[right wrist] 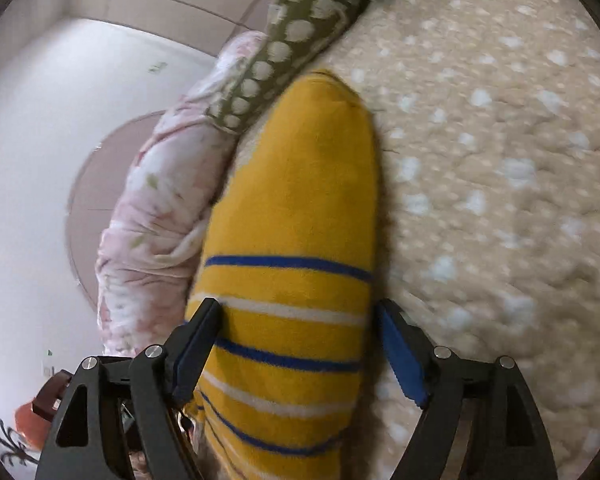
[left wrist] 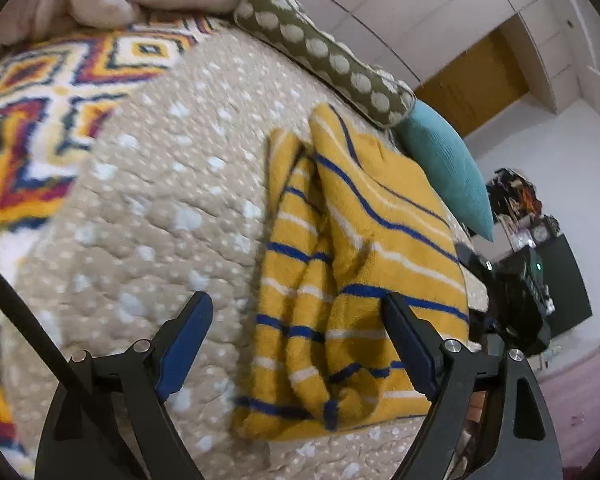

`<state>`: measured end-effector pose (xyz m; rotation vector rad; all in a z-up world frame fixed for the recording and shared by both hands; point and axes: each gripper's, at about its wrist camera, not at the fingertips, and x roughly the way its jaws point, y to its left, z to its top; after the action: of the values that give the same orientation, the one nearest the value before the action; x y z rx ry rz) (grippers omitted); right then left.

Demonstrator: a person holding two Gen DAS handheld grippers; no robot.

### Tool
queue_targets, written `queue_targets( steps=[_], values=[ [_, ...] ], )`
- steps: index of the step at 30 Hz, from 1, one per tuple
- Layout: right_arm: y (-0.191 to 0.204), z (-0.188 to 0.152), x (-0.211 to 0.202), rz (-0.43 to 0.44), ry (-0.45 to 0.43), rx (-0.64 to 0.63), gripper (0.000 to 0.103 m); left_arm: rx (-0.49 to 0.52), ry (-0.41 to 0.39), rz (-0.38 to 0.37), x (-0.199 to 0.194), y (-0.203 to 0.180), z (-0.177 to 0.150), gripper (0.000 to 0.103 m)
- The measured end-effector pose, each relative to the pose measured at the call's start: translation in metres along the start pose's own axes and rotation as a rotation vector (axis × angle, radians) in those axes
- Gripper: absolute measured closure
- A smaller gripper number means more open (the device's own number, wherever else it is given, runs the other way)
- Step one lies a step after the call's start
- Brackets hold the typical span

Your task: Fold small clothes

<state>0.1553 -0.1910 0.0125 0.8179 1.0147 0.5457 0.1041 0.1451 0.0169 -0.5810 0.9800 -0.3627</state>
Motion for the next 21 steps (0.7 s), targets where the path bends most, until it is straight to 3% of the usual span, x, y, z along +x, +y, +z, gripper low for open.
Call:
queue_targets(
  steps=[2,4,5,7,10,13,15,18,21],
  values=[
    [0.007,0.001,0.015,0.009,-0.003,0.000,0.018,0.031,0.016,-0.003,0.005,-0.008,-0.001,0.019],
    [0.008,0.004,0.023,0.004,-0.008,0.019,0.024,0.047,0.056,-0.054,0.012,-0.016,-0.003,0.046],
    [0.007,0.006,0.026,0.001,-0.009,0.044,0.028,0.054,0.076,-0.065,0.017,-0.022,-0.005,0.046],
    [0.000,0.010,0.025,0.023,-0.003,0.087,0.045,0.091,0.050,-0.031,0.021,-0.036,-0.008,0.046],
    [-0.006,0.014,0.010,0.090,0.010,0.112,0.058,0.080,0.030,-0.117,0.021,-0.050,-0.008,0.046],
    [0.003,0.019,-0.016,0.101,-0.030,0.065,0.058,0.102,0.044,-0.164,0.029,-0.065,-0.012,0.051],
    [0.004,0.024,-0.033,0.076,-0.059,0.042,0.056,0.139,0.078,-0.096,0.042,-0.072,-0.017,0.056],
    [-0.002,0.028,-0.043,-0.076,-0.068,0.015,0.045,0.161,0.091,-0.021,0.048,-0.070,-0.017,0.056],
    [-0.002,0.024,-0.045,-0.201,-0.057,-0.017,0.041,0.139,0.100,-0.024,0.041,-0.061,-0.014,0.056]
  ],
)
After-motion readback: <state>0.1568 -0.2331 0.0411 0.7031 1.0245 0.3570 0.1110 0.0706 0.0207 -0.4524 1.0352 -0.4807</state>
